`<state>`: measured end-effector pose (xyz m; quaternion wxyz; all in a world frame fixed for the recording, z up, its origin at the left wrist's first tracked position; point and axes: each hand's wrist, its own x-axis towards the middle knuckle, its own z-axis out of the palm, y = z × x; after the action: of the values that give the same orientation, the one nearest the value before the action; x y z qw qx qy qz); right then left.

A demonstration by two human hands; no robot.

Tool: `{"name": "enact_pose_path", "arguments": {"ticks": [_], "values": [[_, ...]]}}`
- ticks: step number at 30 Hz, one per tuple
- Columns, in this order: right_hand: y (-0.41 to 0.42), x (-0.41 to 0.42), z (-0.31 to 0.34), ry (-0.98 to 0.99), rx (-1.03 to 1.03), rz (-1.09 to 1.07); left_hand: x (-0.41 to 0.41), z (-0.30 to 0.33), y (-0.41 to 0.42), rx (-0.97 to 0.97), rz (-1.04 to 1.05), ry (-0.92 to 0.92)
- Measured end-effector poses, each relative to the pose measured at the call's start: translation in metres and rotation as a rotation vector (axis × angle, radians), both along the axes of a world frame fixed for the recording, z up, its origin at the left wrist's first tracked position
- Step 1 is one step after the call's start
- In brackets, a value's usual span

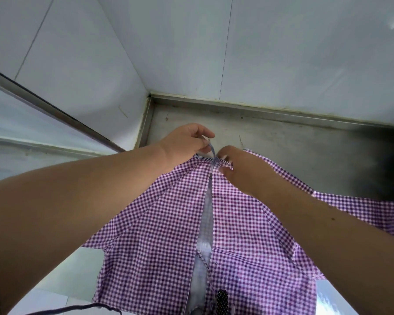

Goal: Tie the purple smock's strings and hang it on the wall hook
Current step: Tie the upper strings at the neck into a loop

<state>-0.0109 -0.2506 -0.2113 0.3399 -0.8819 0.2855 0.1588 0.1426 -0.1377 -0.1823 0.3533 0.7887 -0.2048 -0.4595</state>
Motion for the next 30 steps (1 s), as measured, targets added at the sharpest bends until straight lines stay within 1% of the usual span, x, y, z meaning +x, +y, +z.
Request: {"name": "enact_pose_path", "arguments": {"ticks": [3, 7, 9, 12, 15, 17, 19, 22, 24, 27, 28, 30], "values": [[0.008, 0.0, 0.003, 0.034, -0.028, 0.022, -0.005, -0.003, 0.005, 0.063, -0.139, -0.014], [0.021, -0.007, 0.018, -0.063, 0.098, -0.017, -0.018, 0.0, 0.018, 0.18, -0.474, -0.122], [0.027, -0.013, 0.025, -0.096, 0.161, -0.036, -0.025, 0.002, 0.027, 0.218, -0.529, -0.145], [0.037, -0.02, 0.028, -0.105, 0.158, -0.016, -0.033, 0.005, 0.04, 0.227, -0.505, -0.166], [0.047, -0.027, 0.026, -0.109, 0.133, 0.0, -0.038, 0.01, 0.055, 0.181, -0.404, -0.159], [0.058, -0.032, 0.025, -0.134, 0.112, 0.011, -0.04, 0.012, 0.067, 0.131, -0.372, -0.139], [0.07, -0.036, 0.026, -0.21, 0.043, -0.014, -0.04, 0.015, 0.078, 0.087, -0.346, -0.134], [0.09, -0.04, 0.029, -0.351, -0.089, -0.126, -0.041, 0.021, 0.095, -0.001, -0.273, -0.092], [0.104, -0.039, 0.035, -0.325, -0.139, -0.152, -0.039, 0.024, 0.106, -0.073, -0.195, -0.023], [0.131, -0.041, 0.046, -0.192, -0.163, -0.041, -0.039, 0.032, 0.124, -0.139, -0.142, 0.051], [0.14, -0.042, 0.049, -0.176, -0.157, -0.021, -0.04, 0.035, 0.129, -0.148, -0.134, 0.058], [0.155, -0.044, 0.053, -0.203, -0.124, -0.027, -0.041, 0.043, 0.14, -0.161, -0.115, 0.09]]}}
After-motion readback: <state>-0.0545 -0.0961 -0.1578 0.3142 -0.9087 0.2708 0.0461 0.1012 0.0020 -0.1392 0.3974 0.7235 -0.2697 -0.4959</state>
